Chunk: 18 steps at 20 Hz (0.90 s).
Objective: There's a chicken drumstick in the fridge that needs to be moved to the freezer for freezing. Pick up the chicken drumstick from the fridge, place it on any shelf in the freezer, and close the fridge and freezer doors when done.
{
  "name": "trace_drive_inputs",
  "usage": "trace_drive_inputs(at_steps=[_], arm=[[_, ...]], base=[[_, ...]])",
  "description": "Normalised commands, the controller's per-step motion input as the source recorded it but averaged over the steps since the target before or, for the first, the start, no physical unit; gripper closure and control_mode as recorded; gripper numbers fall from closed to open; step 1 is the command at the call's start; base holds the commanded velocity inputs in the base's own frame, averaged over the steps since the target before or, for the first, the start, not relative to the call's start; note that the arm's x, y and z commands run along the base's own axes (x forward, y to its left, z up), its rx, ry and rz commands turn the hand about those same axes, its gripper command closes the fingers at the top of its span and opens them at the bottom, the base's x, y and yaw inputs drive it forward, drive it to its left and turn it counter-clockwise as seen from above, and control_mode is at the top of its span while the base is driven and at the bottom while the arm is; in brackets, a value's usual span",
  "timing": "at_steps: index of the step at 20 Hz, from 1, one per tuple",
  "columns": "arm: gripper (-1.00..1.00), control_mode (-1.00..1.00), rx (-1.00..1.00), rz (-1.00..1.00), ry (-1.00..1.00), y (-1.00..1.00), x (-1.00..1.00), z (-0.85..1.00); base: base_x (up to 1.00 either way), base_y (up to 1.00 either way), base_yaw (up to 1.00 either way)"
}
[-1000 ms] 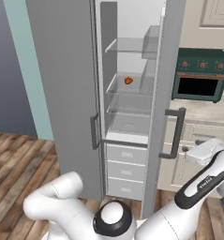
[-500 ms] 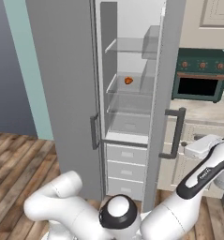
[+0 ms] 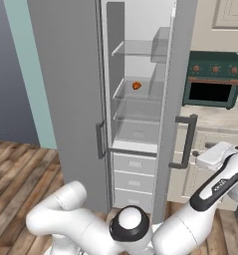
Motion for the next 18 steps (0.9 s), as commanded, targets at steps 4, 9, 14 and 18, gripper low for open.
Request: trace_drive_inputs(at_steps=[4,9,14,18], arm=[[-1.0,-1.0,0.0,0.0,-0.01,0.0,0.24,-0.03],[-1.0,-1.0,0.0,0.0,0.0,0.01,0.13,0.0],[-1.0,-1.0,0.0,0.06,0.0,0.11,0.0,0.0],[-1.0,-1.0,0.0,0.18,0.0,0.3,0.0,0.0]], base=[[0.0,0.0,0.0],[0.0,0.0,0.0],[0.0,0.0,0.0],[0.0,0.0,0.0]])
